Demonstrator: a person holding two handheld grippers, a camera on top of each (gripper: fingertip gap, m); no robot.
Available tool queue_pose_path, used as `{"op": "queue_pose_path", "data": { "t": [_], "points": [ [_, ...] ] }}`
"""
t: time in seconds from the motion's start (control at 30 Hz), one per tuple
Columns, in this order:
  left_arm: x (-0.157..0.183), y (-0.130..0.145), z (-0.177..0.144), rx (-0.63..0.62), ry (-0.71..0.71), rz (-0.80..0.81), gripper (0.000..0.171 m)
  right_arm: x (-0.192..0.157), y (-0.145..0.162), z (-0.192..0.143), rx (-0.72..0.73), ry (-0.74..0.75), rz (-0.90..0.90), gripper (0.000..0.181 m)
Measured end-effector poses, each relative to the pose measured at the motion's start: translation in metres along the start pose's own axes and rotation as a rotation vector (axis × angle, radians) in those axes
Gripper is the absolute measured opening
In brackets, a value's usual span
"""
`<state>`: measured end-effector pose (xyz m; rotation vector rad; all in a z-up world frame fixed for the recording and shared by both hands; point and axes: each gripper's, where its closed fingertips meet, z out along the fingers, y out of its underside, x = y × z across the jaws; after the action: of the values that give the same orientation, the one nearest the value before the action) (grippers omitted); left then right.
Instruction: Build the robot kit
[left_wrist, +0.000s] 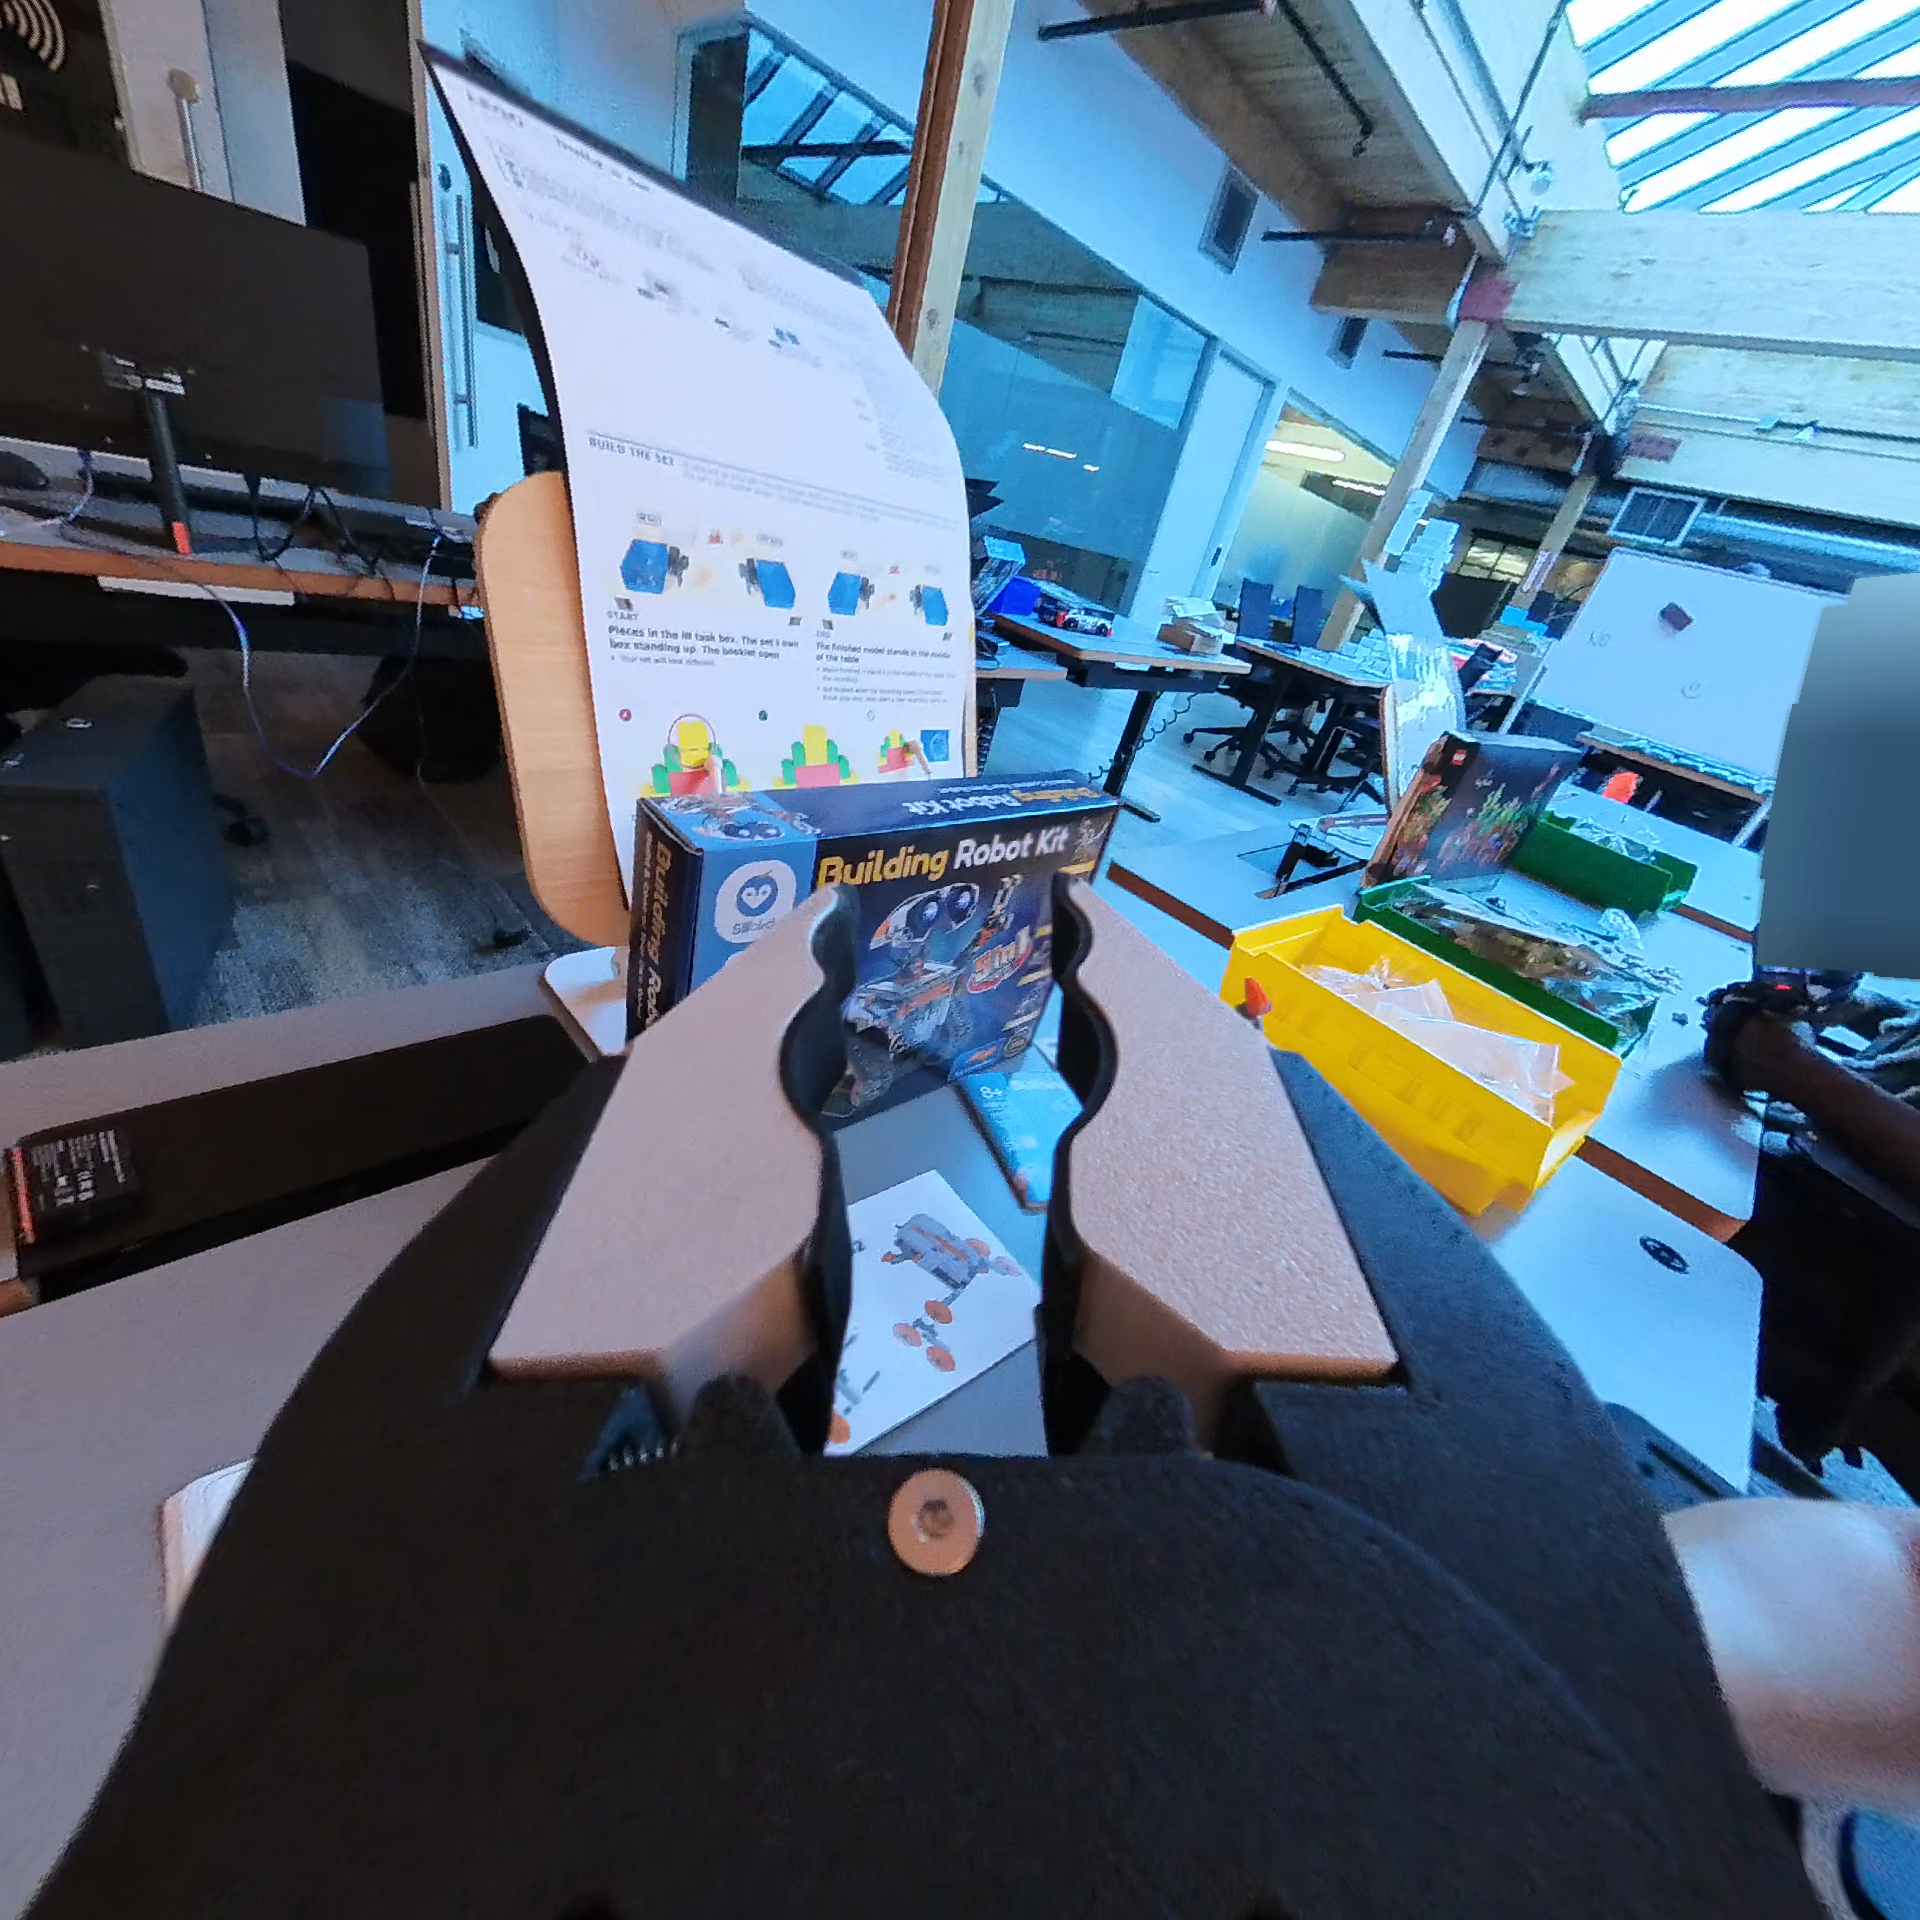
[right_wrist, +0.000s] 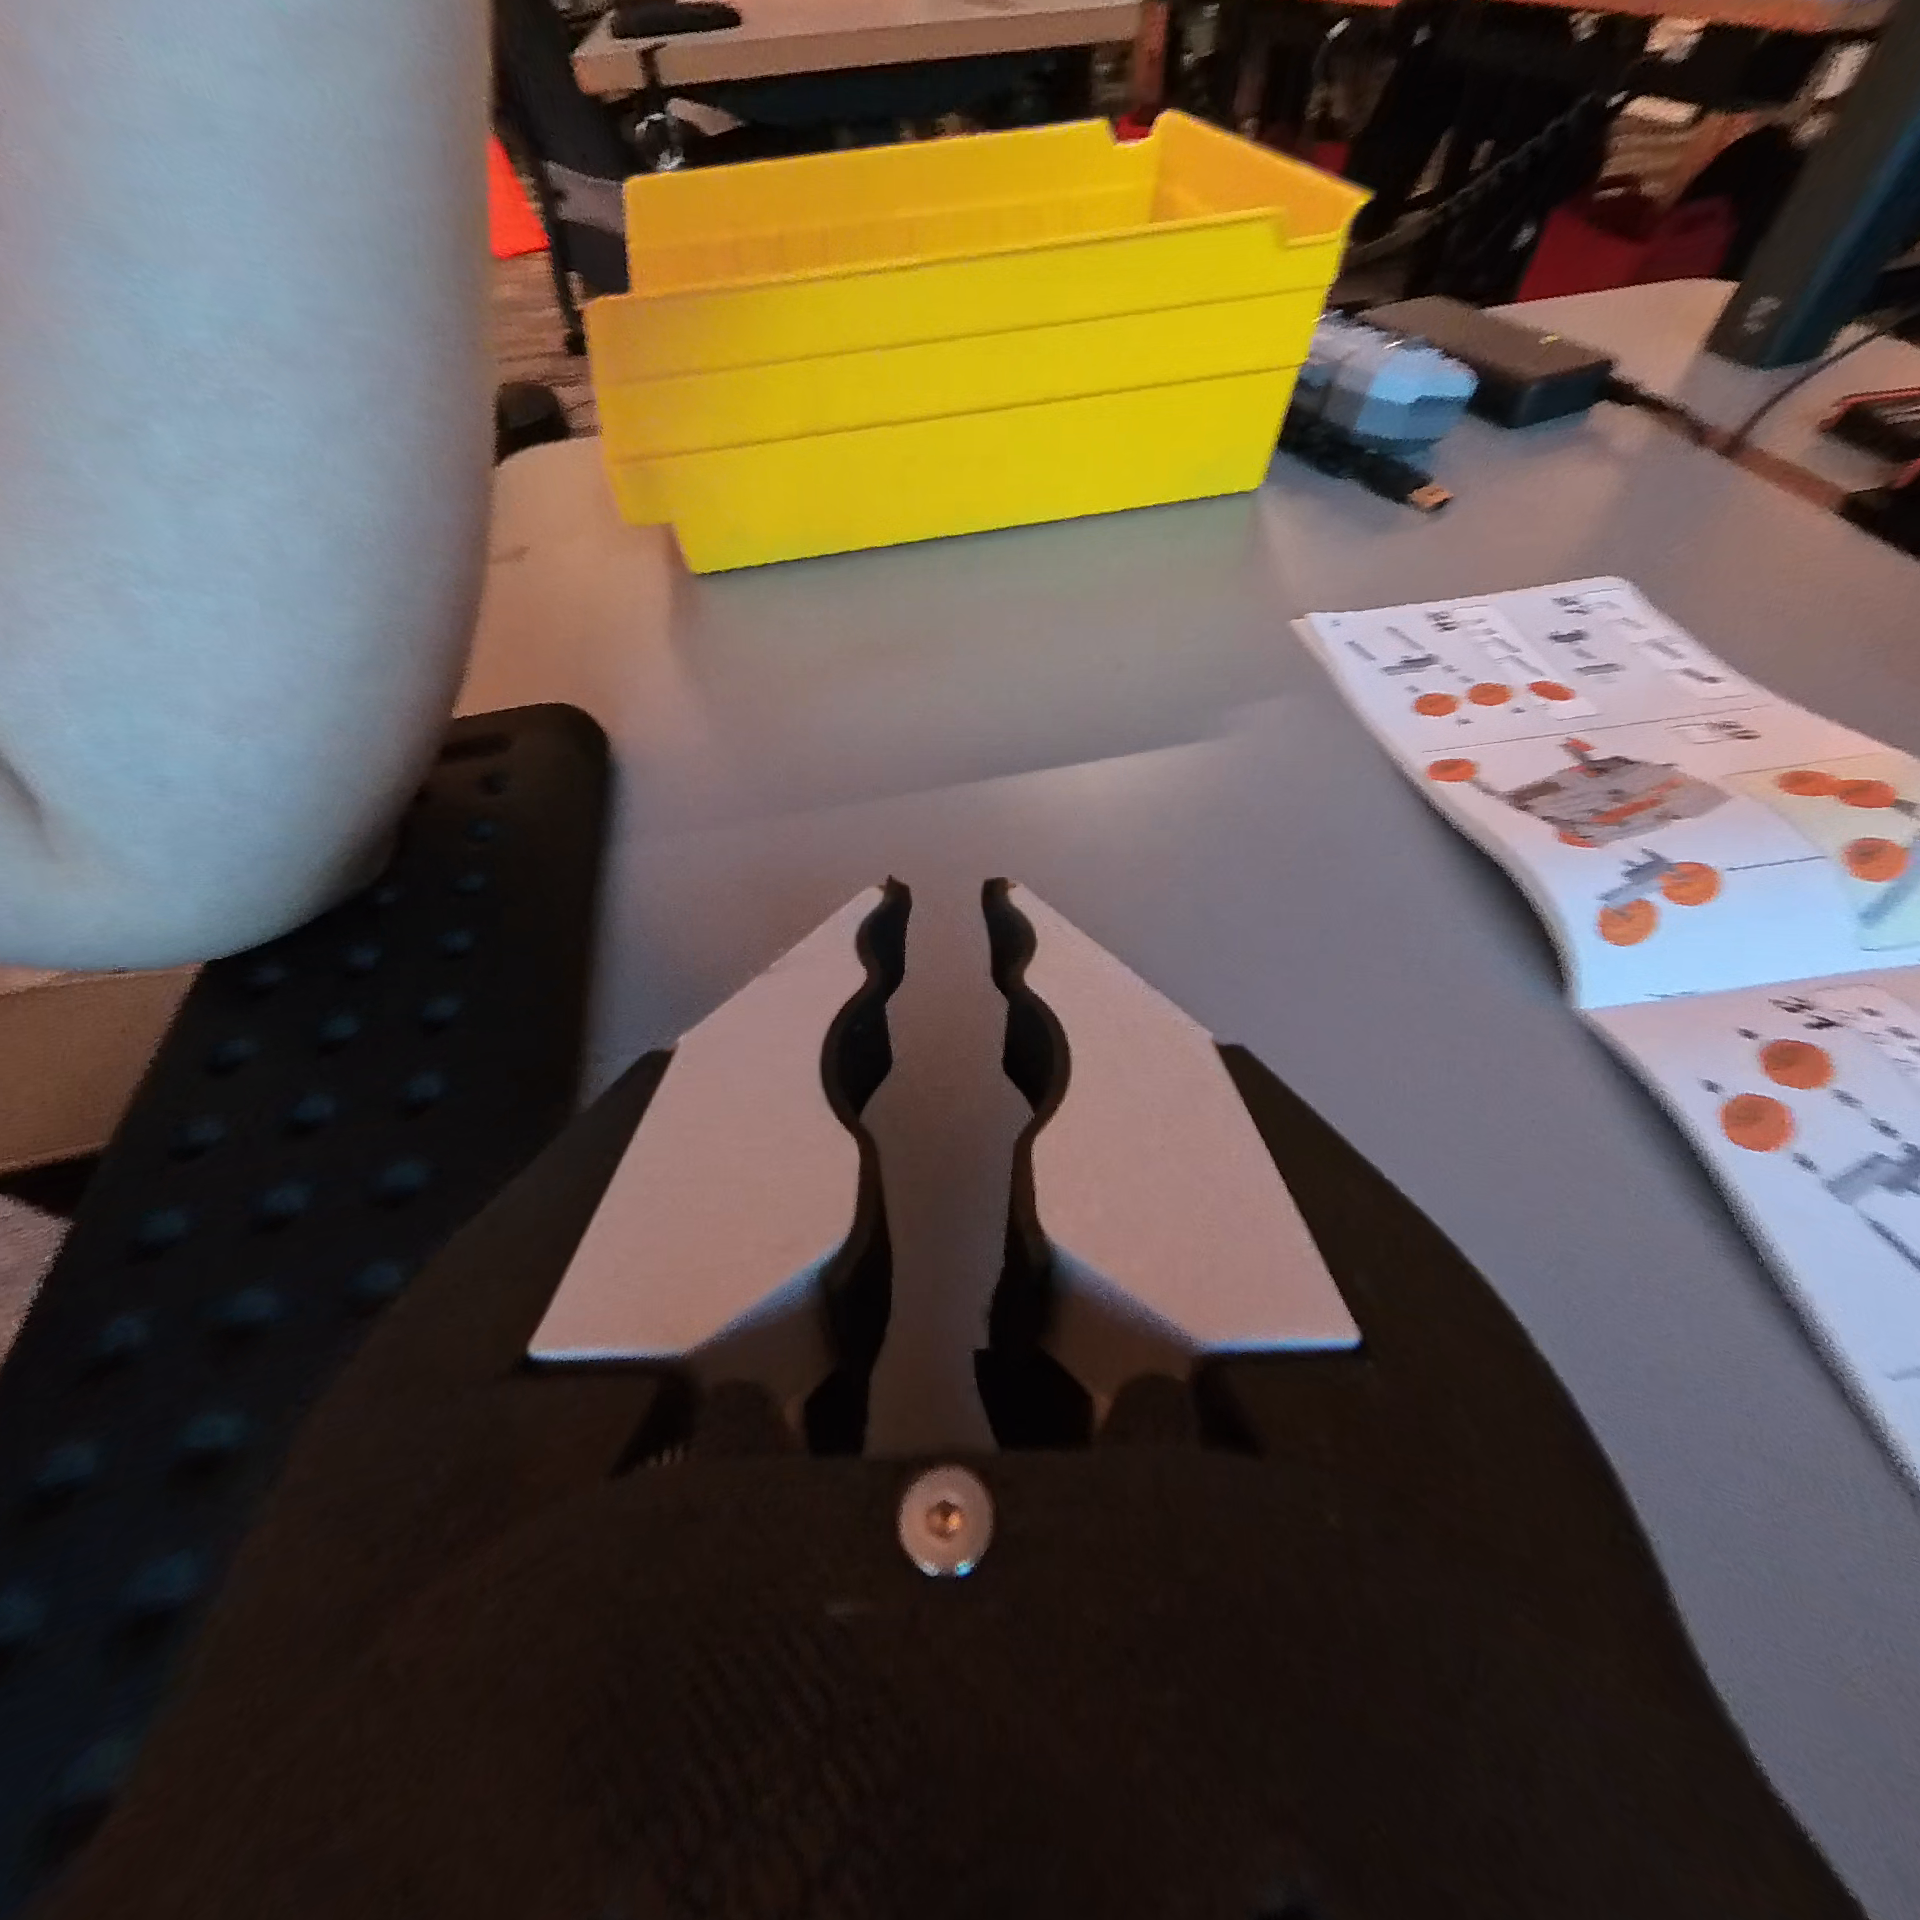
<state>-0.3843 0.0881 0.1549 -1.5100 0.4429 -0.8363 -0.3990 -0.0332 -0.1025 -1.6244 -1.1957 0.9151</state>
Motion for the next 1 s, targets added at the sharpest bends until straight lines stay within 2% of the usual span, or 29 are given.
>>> {"op": "queue_pose_path", "data": {
  "t": [0.1,0.17,0.2,0.27,0.33,0.43,0.53,0.6,0.8,1.0],
  "points": [
    [0.008,-0.002,-0.001,0.001,0.033,-0.009,0.036,0.019,-0.015,-0.014,0.057,0.122,-0.059,0.017],
    [0.016,-0.002,-0.002,-0.003,0.062,-0.004,0.036,0.038,-0.038,-0.04,0.134,0.286,-0.187,0.016],
    [0.019,-0.002,-0.002,-0.008,0.071,0.003,0.036,0.051,-0.053,-0.062,0.174,0.413,-0.275,0.016],
    [0.023,-0.001,-0.003,-0.017,0.082,0.015,0.036,0.077,-0.086,-0.127,0.297,0.698,-0.391,0.016],
    [0.023,-0.003,-0.006,-0.015,0.09,0.012,0.036,0.089,-0.104,-0.198,0.448,0.898,-0.4,0.015],
    [0.019,-0.011,-0.012,0.028,0.098,-0.024,0.036,0.105,-0.098,-0.283,0.588,1.13,-0.381,0.02],
    [0.015,-0.017,-0.015,0.064,0.107,-0.052,0.035,0.125,-0.076,-0.335,0.536,1.327,-0.319,0.035],
    [0.014,-0.02,-0.017,0.082,0.119,-0.067,0.035,0.128,-0.061,-0.343,0.51,1.342,-0.268,0.05],
    [0.013,-0.025,-0.018,0.123,0.184,-0.147,0.034,0.142,-0.003,-0.312,0.36,1.231,0.013,0.091],
    [0.016,-0.03,-0.023,0.148,0.244,-0.203,0.033,0.149,0.003,-0.314,0.374,1.221,0.075,0.092]
  ]
}}
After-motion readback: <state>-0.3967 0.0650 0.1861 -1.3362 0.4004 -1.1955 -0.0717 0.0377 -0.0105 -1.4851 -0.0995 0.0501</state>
